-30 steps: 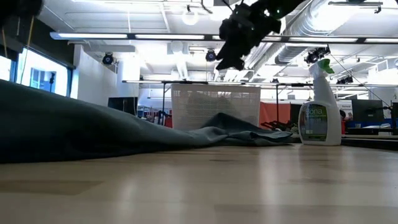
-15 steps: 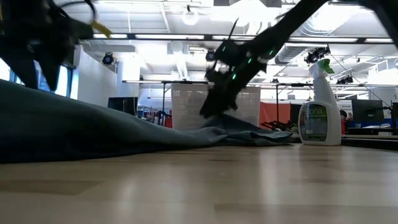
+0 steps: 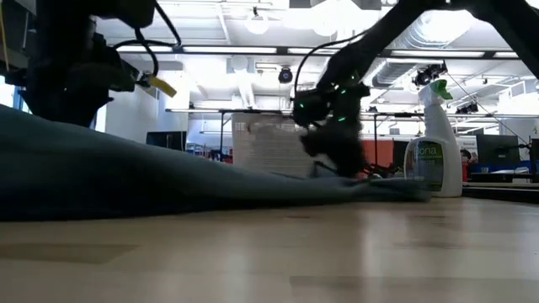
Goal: Fold Laundry from Bin
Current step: Fold the green pants
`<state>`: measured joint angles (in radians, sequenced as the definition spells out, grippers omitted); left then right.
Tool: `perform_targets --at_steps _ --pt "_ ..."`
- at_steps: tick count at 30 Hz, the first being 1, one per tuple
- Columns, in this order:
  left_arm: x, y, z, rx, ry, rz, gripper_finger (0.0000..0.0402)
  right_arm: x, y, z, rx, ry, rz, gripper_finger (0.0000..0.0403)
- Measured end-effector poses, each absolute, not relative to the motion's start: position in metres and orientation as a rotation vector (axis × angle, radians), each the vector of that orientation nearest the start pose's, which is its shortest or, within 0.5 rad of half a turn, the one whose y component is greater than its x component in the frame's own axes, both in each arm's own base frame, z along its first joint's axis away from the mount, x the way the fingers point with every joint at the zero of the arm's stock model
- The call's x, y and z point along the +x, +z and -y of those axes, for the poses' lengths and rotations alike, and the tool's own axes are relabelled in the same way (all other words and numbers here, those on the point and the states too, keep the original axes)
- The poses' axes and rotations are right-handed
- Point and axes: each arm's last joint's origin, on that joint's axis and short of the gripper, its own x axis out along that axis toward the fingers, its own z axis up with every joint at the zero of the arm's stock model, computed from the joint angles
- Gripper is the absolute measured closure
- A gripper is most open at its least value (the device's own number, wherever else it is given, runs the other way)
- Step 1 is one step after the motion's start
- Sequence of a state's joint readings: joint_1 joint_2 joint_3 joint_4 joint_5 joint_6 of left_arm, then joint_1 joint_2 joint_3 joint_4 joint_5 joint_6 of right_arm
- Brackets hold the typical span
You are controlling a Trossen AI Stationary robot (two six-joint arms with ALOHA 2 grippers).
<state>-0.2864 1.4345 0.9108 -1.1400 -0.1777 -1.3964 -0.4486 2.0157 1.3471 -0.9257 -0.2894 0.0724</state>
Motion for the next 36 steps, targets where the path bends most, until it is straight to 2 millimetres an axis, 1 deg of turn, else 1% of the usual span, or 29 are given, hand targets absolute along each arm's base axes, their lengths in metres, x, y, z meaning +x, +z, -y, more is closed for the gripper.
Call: perform_targets --at_steps 2,4,7,9,11,13,16,18,20,22,24,26,27,29,31,33,36 --pt "0.208 0.199 0.053 -0.633 1.014 -1.319 0.0243 0.322 0.145 0.12 0.687 -0.132 -1.652 0.04" --pt "0.207 0.2 0.052 -0.554 0.995 -1.318 0.0243 0.324 0.156 0.091 0.672 -0.079 -1.699 0.0397" --pt "0.207 0.2 0.051 -0.41 0.906 -1.348 0.0243 0.328 0.182 0.054 0.663 -0.026 -1.652 0.0396" --pt "0.207 0.202 0.05 -0.325 0.823 -1.384 0.0243 0.33 0.197 0.035 0.677 -0.051 -1.593 0.0399" --pt "0.205 0.206 0.05 -0.265 0.769 -1.386 0.0243 0.332 0.213 0.022 0.707 -0.097 -1.503 0.0401" --pt "0.203 0.215 0.049 -0.226 0.723 -1.353 0.0243 0.334 0.226 0.016 0.737 -0.151 -1.403 0.0401" --pt "0.198 0.239 0.049 -0.211 0.634 -1.277 0.0243 0.344 0.235 0.019 0.824 -0.193 -1.257 0.0385" --pt "0.193 0.259 0.049 -0.241 0.572 -1.212 0.0243 0.35 0.238 0.026 0.85 -0.179 -1.173 0.036" --pt "0.185 0.281 0.048 -0.277 0.519 -1.127 0.0243 0.358 0.242 0.036 0.863 -0.153 -1.073 0.0324" --pt "0.174 0.299 0.047 -0.31 0.481 -1.041 0.0243 0.366 0.243 0.051 0.879 -0.126 -0.981 0.0282" --pt "0.163 0.313 0.046 -0.35 0.461 -0.953 0.0243 0.374 0.242 0.066 0.842 -0.101 -0.895 0.0239" --pt "0.153 0.322 0.044 -0.39 0.461 -0.873 0.0243 0.379 0.236 0.08 0.775 -0.11 -0.844 0.0198" --pt "0.148 0.325 0.042 -0.412 0.468 -0.844 0.0243 0.382 0.23 0.087 0.739 -0.125 -0.841 0.018" --pt "0.141 0.328 0.041 -0.458 0.461 -0.817 0.0243 0.386 0.21 0.1 0.669 -0.13 -0.87 0.0154" --pt "0.136 0.329 0.043 -0.511 0.389 -0.859 0.0243 0.391 0.185 0.109 0.611 -0.083 -0.917 0.0142" --pt "0.135 0.328 0.045 -0.554 0.314 -0.918 0.0243 0.395 0.164 0.114 0.572 0.007 -0.942 0.014" --pt "0.135 0.326 0.047 -0.563 0.293 -0.958 0.0243 0.399 0.139 0.116 0.556 0.042 -0.989 0.0158"
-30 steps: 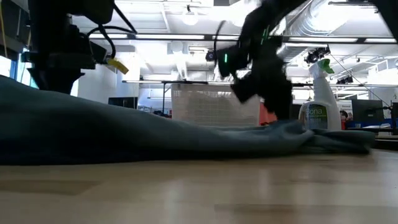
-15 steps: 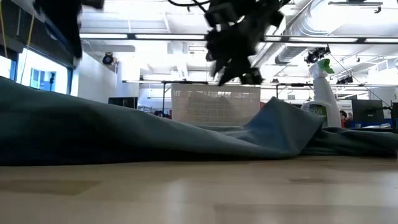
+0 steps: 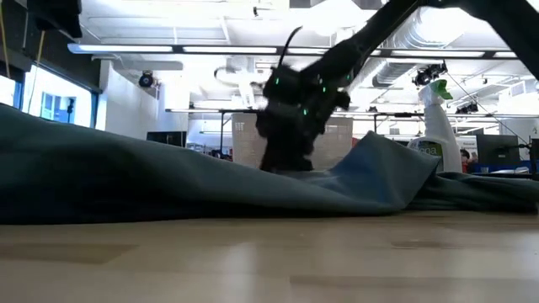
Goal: Fold Laundry from Bin
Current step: Fold the green pants
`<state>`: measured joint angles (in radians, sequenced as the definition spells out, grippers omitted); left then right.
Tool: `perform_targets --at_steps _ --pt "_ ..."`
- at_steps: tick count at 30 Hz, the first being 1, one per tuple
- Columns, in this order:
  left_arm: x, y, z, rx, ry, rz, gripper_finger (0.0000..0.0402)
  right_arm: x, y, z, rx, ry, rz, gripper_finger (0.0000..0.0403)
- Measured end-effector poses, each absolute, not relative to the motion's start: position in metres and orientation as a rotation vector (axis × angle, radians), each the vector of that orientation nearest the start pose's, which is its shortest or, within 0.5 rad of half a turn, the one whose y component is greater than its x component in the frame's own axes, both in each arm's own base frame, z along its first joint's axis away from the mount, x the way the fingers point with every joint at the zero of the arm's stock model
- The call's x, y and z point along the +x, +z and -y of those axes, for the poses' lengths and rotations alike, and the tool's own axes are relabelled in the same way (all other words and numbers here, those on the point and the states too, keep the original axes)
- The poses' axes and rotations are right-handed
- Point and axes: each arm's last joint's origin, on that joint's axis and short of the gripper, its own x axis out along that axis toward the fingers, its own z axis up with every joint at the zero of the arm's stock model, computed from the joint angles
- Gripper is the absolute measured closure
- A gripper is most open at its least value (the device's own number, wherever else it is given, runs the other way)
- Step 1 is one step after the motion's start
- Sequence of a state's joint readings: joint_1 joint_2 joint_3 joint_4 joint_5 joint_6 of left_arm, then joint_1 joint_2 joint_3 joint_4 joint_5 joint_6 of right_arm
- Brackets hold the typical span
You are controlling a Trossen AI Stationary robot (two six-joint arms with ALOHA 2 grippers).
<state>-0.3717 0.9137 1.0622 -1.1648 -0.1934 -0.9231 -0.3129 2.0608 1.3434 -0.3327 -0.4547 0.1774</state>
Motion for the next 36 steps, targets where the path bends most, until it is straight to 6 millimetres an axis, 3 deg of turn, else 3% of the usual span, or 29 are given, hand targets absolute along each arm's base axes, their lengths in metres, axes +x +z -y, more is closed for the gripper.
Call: perform_targets --at_steps 2,5,8,10,15,18,21,26,30,36 --pt "0.136 0.325 0.048 -0.556 0.295 -0.962 0.0243 0.399 0.128 0.112 0.536 0.061 -1.029 0.0188" --pt "0.14 0.323 0.049 -0.505 0.328 -0.951 0.0243 0.396 0.126 0.099 0.448 0.042 -1.119 0.0263" --pt "0.14 0.32 0.047 -0.457 0.402 -0.967 0.0243 0.386 0.134 0.082 0.427 0.026 -1.234 0.0363" --pt "0.138 0.317 0.045 -0.431 0.45 -0.994 0.0243 0.378 0.146 0.068 0.445 -0.003 -1.303 0.0388" --pt "0.13 0.312 0.04 -0.397 0.595 -1.036 0.0243 0.35 0.198 0.021 0.546 -0.131 -1.411 0.0388" --pt "0.13 0.313 0.039 -0.391 0.63 -1.007 0.0243 0.338 0.213 -0.015 0.59 -0.186 -1.459 0.0398" --pt "0.13 0.313 0.038 -0.372 0.635 -0.996 0.0243 0.33 0.217 -0.052 0.59 -0.233 -1.485 0.0391" --pt "0.131 0.313 0.039 -0.346 0.616 -1.002 0.0243 0.318 0.206 -0.103 0.561 -0.333 -1.555 0.0387" --pt "0.131 0.313 0.039 -0.346 0.614 -1.002 0.0243 0.314 0.204 -0.114 0.617 -0.352 -1.583 0.0368" --pt "0.135 0.314 0.042 -0.33 0.521 -1.013 0.0243 0.317 0.229 -0.093 0.851 -0.244 -1.597 0.0262"
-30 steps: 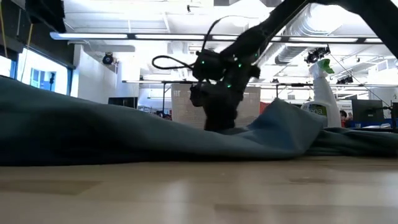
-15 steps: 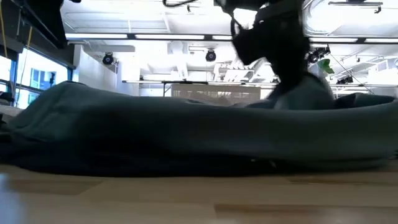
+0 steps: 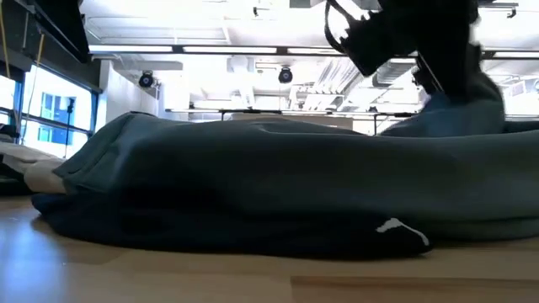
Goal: Fold Laundry from Bin
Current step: Fold the green pants
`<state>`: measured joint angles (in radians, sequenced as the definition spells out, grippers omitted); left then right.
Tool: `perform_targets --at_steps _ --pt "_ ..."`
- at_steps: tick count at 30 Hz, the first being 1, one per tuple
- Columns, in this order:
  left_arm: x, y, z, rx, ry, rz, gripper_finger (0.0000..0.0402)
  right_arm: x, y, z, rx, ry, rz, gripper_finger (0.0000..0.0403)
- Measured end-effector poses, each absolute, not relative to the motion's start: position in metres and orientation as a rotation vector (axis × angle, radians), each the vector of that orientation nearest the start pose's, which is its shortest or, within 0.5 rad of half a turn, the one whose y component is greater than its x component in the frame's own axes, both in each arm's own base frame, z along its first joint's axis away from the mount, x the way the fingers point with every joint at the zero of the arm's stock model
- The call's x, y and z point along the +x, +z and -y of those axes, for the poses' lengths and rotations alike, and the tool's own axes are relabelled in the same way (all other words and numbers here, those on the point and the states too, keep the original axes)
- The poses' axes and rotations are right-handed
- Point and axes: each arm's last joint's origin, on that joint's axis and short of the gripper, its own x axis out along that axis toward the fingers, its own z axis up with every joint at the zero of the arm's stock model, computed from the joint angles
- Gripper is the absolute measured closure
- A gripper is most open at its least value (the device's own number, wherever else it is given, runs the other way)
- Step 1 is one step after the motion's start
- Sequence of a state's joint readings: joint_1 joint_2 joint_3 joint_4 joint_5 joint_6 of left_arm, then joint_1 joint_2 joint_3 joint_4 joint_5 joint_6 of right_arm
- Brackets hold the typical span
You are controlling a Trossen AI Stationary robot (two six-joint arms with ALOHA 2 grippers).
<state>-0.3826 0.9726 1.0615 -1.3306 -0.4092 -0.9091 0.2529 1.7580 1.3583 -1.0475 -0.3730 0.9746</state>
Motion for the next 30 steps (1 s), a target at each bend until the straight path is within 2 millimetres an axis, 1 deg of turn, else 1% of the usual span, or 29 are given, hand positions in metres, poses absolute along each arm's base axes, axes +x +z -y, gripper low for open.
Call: perform_targets --at_steps 2,4,6,8,10,11,13,16,18,20,22,24,28,30 --pt "0.135 0.314 0.043 -0.334 0.497 -1.022 0.0243 0.319 0.244 -0.079 0.938 -0.194 -1.573 0.0221" --pt "0.135 0.314 0.044 -0.347 0.468 -1.042 0.0243 0.323 0.257 -0.061 1.018 -0.17 -1.533 0.0187" --pt "0.135 0.313 0.045 -0.378 0.432 -1.07 0.0243 0.332 0.268 -0.04 1.049 -0.179 -1.431 0.016" --pt "0.134 0.314 0.047 -0.424 0.38 -1.104 0.0243 0.343 0.276 -0.017 1.024 -0.172 -1.285 0.0141" --pt "0.133 0.315 0.05 -0.454 0.338 -1.119 0.0243 0.356 0.276 0.004 0.963 -0.172 -1.135 0.0129" --pt "0.133 0.315 0.051 -0.463 0.327 -1.114 0.0243 0.365 0.273 0.016 0.923 -0.176 -1.062 0.0125" --pt "0.133 0.316 0.054 -0.464 0.306 -1.101 0.0243 0.381 0.26 0.036 0.862 -0.183 -0.956 0.0122" --pt "0.132 0.316 0.056 -0.428 0.317 -1.076 0.0243 0.408 0.232 0.062 0.784 -0.188 -0.821 0.0121" --pt "0.132 0.317 0.056 -0.395 0.345 -1.044 0.0243 0.424 0.211 0.072 0.723 -0.194 -0.759 0.0121" --pt "0.132 0.317 0.055 -0.375 0.366 -1.02 0.0243 0.437 0.189 0.078 0.705 -0.171 -0.731 0.0121" --pt "0.132 0.317 0.056 -0.378 0.376 -1.013 0.0243 0.446 0.167 0.078 0.715 -0.108 -0.735 0.0121" --pt "0.132 0.317 0.056 -0.385 0.38 -1.012 0.0243 0.451 0.151 0.076 0.709 -0.052 -0.749 0.0124" --pt "0.132 0.317 0.055 -0.388 0.385 -1.01 0.0243 0.456 0.122 0.059 0.65 -0.014 -0.822 0.0147" --pt "0.132 0.317 0.055 -0.381 0.395 -1.001 0.0243 0.458 0.115 0.048 0.592 0.025 -0.84 0.0168"
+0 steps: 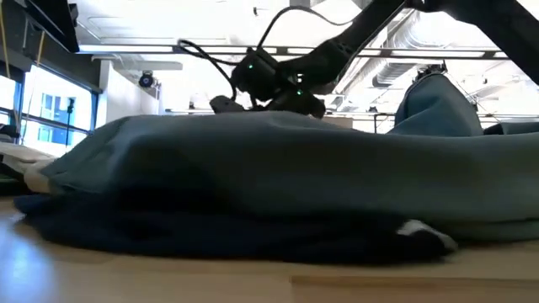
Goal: Fold Laundry from Bin
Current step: Fold the green pants
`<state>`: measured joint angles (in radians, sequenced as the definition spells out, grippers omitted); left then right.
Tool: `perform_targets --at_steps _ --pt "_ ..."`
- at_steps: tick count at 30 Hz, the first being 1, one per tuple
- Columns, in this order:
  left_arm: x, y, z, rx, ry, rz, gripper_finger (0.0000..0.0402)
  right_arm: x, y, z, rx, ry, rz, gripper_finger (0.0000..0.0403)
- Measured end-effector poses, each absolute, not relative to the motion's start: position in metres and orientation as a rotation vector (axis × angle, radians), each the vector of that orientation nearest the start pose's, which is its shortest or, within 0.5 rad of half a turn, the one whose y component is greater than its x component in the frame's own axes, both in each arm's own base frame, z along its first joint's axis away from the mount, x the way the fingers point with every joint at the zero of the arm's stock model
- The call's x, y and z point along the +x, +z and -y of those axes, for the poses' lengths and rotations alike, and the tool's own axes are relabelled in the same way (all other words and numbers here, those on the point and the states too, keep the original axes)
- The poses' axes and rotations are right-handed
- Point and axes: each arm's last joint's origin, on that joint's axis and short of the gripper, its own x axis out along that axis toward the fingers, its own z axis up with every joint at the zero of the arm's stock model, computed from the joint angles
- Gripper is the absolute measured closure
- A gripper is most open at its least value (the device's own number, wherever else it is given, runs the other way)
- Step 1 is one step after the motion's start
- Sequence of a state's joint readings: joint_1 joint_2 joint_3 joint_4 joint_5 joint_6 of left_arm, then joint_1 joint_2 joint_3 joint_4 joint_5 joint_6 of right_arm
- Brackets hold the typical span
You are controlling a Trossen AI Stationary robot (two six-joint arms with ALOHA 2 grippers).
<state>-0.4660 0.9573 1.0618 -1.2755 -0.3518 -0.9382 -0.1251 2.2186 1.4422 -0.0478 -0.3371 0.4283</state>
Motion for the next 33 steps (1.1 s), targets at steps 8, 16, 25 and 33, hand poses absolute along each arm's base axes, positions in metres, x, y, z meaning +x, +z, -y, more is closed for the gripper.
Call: perform_targets --at_steps 8,16,25,33 --pt "0.13 0.317 0.05 -0.303 0.49 -0.939 0.0243 0.457 0.113 0.016 0.452 -0.051 -0.892 0.0354" --pt "0.116 0.32 0.041 -0.249 0.576 -0.92 0.0243 0.438 0.215 0.026 0.432 -0.173 -0.659 0.0393" --pt "0.108 0.367 0.034 -0.204 0.408 -0.556 0.0243 0.354 0.386 0.018 0.26 -0.203 -0.153 0.0399" --pt "0.106 0.413 0.033 -0.062 0.279 -0.324 0.0243 0.316 0.429 -0.001 0.267 -0.198 -0.004 0.0401"
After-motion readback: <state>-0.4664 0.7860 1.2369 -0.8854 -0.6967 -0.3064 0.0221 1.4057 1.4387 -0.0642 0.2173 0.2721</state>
